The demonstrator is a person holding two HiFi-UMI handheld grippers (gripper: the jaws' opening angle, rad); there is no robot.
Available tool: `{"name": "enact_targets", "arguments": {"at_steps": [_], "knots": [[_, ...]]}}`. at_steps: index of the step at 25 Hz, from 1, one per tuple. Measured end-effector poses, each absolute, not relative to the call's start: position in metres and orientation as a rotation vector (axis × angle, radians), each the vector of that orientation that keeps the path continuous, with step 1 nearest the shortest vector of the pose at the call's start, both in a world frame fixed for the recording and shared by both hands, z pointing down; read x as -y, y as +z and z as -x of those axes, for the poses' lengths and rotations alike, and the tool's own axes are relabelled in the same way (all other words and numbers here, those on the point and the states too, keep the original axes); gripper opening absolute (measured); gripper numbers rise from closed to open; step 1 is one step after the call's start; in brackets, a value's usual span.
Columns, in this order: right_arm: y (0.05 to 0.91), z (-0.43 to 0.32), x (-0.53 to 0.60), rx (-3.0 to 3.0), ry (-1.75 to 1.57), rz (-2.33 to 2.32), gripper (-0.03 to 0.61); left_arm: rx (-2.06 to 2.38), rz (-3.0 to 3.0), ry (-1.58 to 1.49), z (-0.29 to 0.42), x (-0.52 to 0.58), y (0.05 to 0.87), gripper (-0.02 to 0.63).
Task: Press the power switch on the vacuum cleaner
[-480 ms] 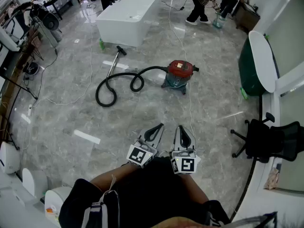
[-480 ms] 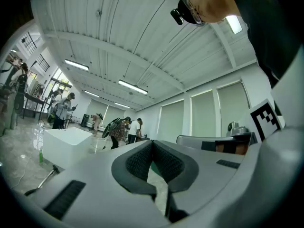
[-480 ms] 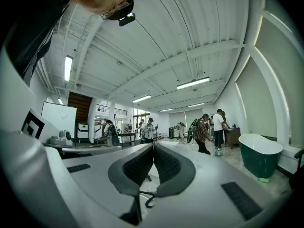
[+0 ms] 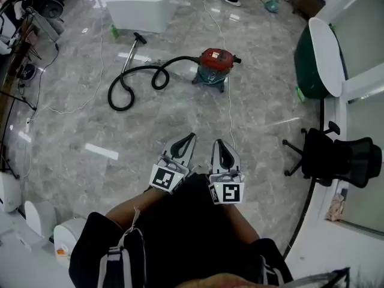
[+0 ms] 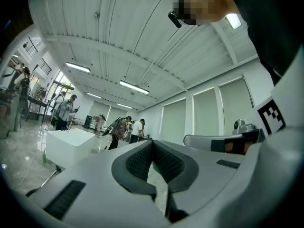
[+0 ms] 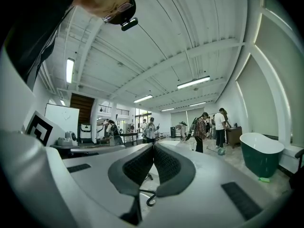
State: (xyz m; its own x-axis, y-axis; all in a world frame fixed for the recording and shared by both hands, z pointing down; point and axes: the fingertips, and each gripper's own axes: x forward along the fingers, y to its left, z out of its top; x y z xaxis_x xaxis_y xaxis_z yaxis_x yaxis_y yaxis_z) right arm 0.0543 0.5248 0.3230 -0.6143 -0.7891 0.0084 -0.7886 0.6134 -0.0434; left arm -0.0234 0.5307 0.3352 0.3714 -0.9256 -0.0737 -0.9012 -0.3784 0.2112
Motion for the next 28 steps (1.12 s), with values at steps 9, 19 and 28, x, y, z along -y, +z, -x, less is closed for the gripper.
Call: {"name": "enact_targets", "arguments": {"at_steps": [9, 19, 28], "knots": [[0.326, -0.088, -0.524, -2.837, -0.139, 1.286, 0.018, 1.765, -2.413, -0.236, 0.005, -0.524, 0.331, 0.018], [0.35, -0.14, -0.512, -2.787, -0.348, 1.288, 0.018, 1.825, -2.393, -0.171, -0.026, -0.504, 0.341, 0.018], [0.358, -0.176, -0.47, -2.701, -0.354, 1.431, 0.018, 1.757, -2.431, -0.174, -0.041, -0.448, 0.345, 0.018]]}}
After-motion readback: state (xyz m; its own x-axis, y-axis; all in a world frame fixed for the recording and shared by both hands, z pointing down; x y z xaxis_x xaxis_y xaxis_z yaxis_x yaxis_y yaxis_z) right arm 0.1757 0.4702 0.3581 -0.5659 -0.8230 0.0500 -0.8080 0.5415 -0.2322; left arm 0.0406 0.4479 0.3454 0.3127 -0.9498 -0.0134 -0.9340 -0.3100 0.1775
